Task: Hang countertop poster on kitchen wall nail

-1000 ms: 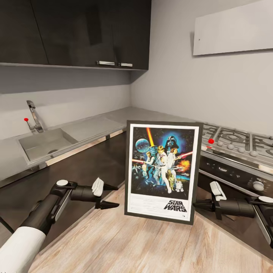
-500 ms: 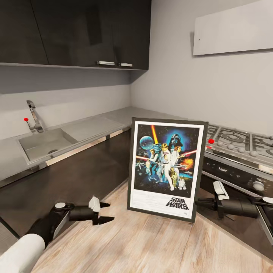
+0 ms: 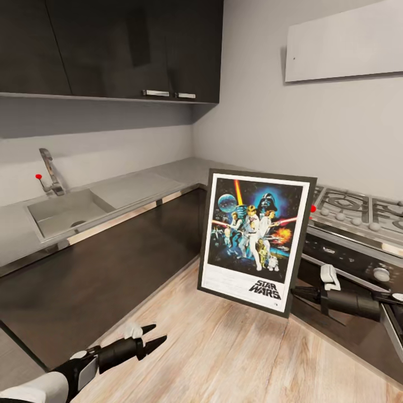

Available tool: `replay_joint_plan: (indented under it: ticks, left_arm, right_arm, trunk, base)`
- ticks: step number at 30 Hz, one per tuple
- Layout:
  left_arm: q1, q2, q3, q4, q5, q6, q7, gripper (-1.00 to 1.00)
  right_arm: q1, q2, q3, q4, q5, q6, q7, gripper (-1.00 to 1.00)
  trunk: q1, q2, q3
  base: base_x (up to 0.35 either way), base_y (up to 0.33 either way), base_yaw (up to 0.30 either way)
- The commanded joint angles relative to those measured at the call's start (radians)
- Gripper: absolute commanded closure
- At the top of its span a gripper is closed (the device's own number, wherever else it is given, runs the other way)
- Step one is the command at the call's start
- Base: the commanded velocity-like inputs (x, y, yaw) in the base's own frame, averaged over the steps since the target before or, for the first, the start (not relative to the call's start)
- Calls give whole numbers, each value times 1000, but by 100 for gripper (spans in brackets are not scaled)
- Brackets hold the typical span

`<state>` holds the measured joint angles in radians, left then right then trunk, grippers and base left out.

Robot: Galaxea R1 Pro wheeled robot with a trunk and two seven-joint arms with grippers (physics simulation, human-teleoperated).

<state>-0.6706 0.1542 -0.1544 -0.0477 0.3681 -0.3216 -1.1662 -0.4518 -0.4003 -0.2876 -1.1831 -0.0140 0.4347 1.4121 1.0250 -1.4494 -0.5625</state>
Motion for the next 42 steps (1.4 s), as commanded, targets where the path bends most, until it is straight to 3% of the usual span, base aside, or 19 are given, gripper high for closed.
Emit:
replay_joint_plan:
  ticks: [1, 3, 5, 6, 7, 8, 9, 10, 17, 20, 21, 24, 25, 28, 32, 42]
  left_arm:
    - [0, 0, -8, 5, 9, -7, 0, -100]
    - [4, -1, -7, 12, 12, -10, 2, -100]
    - [33, -1, -6, 18, 44, -13, 4, -100]
    - [61, -1, -5, 21, 129, -16, 4, -100]
    - [66, -1, -5, 21, 149, -17, 3, -100]
    - [79, 1, -5, 21, 191, -18, 2, -100]
    - [82, 2, -5, 21, 200, -18, 2, -100]
    - [96, 11, -5, 23, 237, -17, 3, -100]
    - [126, 25, -4, 23, 247, -15, 4, -100]
    - [142, 28, -3, 23, 269, -15, 3, -100]
    - [148, 30, -3, 23, 284, -16, 3, -100]
    - [205, 40, -3, 23, 409, -17, 3, -100]
    - [215, 40, -3, 23, 423, -17, 3, -100]
    - [245, 41, -4, 23, 457, -17, 3, -100]
    - [260, 41, -5, 23, 473, -18, -1, -100]
    - [269, 43, -5, 23, 480, -17, 1, -100]
  right_arm:
    - [-1, 0, -1, 0, -2, 13, 5, 100]
    - [-1, 1, 0, 0, -2, 13, 4, 100]
    - [-1, 1, 0, 0, -2, 13, 3, 100]
    - [-1, 1, 0, 0, -2, 13, 2, 100]
    - [-1, 1, 0, 0, -2, 13, 2, 100]
    - [-1, 1, 0, 0, -1, 13, -3, 100]
    - [-1, 1, 0, 0, -1, 13, -5, 100]
    - [-1, 28, 0, 0, -2, 13, -68, 100]
    - [-1, 36, 1, -1, -1, 13, -80, 100]
    - [-1, 37, 0, -1, -2, 13, -80, 100]
    - [-1, 37, 0, -1, -2, 13, -80, 100]
    - [-1, 37, -1, -1, -3, 13, -81, 100]
    - [-1, 37, -1, -1, -3, 13, -81, 100]
    - [-1, 37, -1, -1, -3, 13, -81, 100]
    - [-1, 37, -1, -1, -3, 13, -81, 100]
    - [-1, 37, -1, -1, -3, 14, -81, 100]
  trunk:
    - [0, -1, -1]
    - [0, -1, -1]
    - [0, -1, -1]
    - [0, -1, -1]
    - [0, -1, -1]
    - [0, -1, -1]
    - [0, -1, -1]
    - [0, -1, -1]
    - [0, -1, -5]
    - [0, -1, -7]
    - [0, -1, -8]
    - [0, -1, -10]
    - [0, -1, -11]
    - [0, -1, -13]
    - [0, -1, -15]
    - [0, -1, -21]
  base:
    - [0, 0, 0]
    - [0, 0, 0]
    - [0, 0, 0]
    - [0, 0, 0]
    - [0, 0, 0]
    - [0, 0, 0]
    - [0, 0, 0]
    - [0, 0, 25]
    - [0, 0, 210]
    - [0, 0, 248]
    - [0, 0, 249]
    - [0, 0, 251]
    - [0, 0, 251]
    - [0, 0, 251]
    - [0, 0, 252]
    - [-167, 0, 200]
